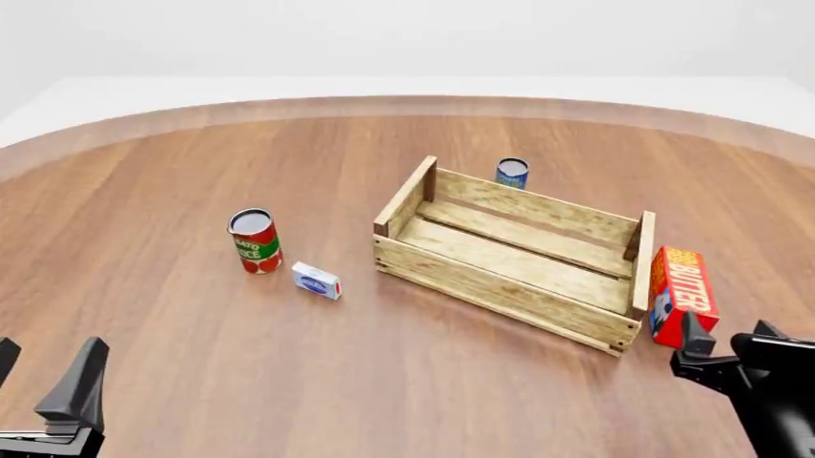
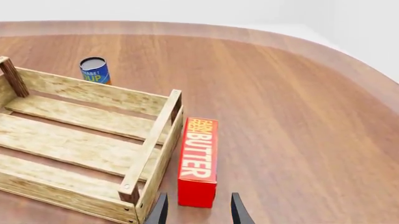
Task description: Pick up the butter and put it in the tray.
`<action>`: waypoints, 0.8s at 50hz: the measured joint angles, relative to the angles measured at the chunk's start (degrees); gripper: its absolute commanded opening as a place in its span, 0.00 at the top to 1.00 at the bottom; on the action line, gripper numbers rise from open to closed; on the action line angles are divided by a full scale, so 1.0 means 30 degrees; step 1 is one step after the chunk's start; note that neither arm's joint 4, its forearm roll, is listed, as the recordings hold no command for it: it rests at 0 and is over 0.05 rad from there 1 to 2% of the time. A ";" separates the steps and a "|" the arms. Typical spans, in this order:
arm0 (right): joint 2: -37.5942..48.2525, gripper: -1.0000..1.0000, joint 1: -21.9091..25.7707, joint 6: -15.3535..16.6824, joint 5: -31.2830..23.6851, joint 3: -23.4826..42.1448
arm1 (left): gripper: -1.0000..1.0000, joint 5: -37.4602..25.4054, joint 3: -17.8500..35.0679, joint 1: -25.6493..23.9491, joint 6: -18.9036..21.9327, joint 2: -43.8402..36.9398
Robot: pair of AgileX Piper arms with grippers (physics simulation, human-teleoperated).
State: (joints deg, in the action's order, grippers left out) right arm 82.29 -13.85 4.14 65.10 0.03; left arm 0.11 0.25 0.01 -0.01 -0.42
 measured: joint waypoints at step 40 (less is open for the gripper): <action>0.2541 0.00 0.0104 0.0147 0.1094 0.1203 | 0.00 0.0000 0.0000 0.0000 0.0000 -0.0001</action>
State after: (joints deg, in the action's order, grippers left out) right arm 89.92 -13.53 4.58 68.38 3.64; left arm 0.11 0.25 0.01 -0.01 -0.42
